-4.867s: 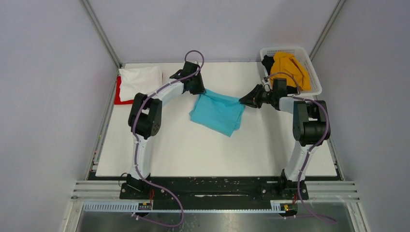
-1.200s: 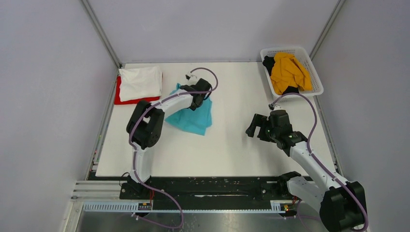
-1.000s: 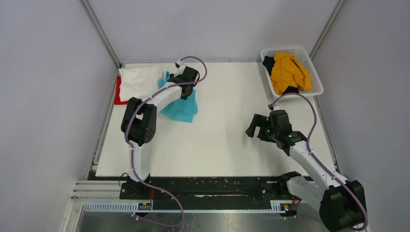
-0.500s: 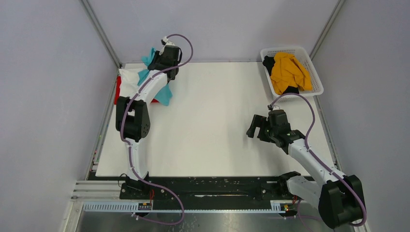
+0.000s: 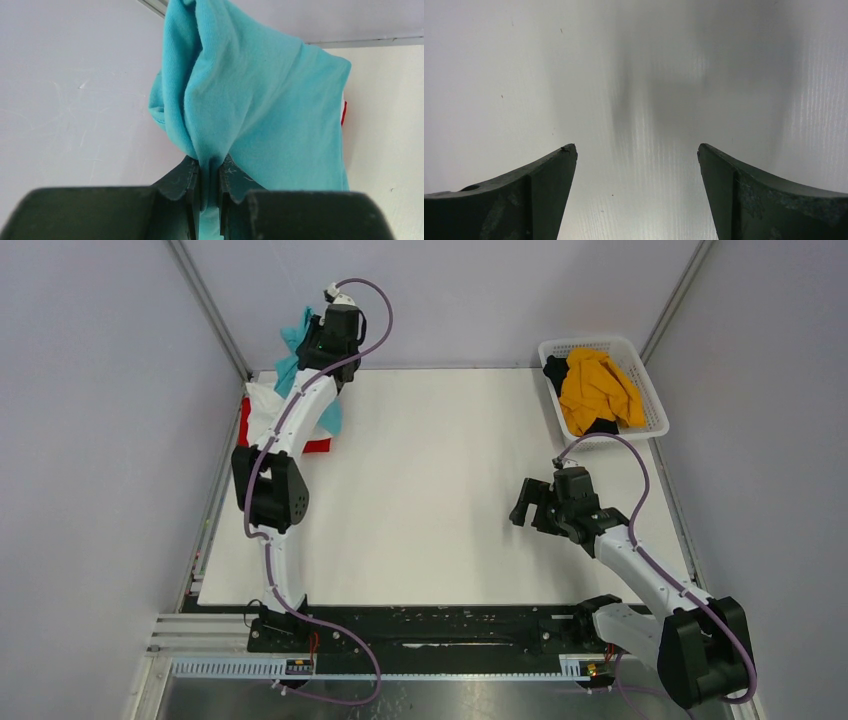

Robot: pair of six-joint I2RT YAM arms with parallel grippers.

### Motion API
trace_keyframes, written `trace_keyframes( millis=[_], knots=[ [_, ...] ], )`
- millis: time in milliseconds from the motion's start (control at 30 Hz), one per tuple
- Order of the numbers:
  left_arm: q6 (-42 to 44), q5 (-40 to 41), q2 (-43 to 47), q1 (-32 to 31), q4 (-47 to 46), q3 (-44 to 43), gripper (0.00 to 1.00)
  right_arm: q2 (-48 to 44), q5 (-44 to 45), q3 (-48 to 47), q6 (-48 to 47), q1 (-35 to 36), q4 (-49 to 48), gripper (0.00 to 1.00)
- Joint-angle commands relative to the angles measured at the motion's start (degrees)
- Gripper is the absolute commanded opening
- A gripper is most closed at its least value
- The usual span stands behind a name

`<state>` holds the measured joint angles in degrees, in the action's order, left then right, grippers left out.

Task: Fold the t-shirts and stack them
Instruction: Put the neatly folded tshirt into the corner of the board with the left arm

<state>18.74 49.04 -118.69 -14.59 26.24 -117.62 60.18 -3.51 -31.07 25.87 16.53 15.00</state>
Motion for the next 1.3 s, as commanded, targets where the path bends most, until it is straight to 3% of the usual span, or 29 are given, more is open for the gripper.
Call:
trace_keyframes(
  millis=[0,433,667,933,1267],
  knots=[
    [2.23,-0.77,2.75,1.03,0.13,-3.79,0.00,0.32,1.63,-1.20,-0.75,-0.36,0.41,0.99],
    [4.98,1.13,-0.79,1.69,-1.53,-6.10,0.00,1.90,1.68,-1.51,-0.95,-0.36,0.39,1.00],
    [3.98,-0.11,-2.36,2.64,-5.84,-1.68,0.00,2.65,1.87,-1.83,-1.02,-0.36,0.38,0.99],
    [4.91,1.19,-6.63,5.82,-9.71,-0.52,0.00,3.37,2.82,-1.97,-1.15,-0.36,0.48,0.99],
    [1.38,-3.07,-11.08,11.11,-9.09,-2.16,0.00,4.92,3.19,-2.59,-1.13,-0.32,0.51,0.99]
  ],
)
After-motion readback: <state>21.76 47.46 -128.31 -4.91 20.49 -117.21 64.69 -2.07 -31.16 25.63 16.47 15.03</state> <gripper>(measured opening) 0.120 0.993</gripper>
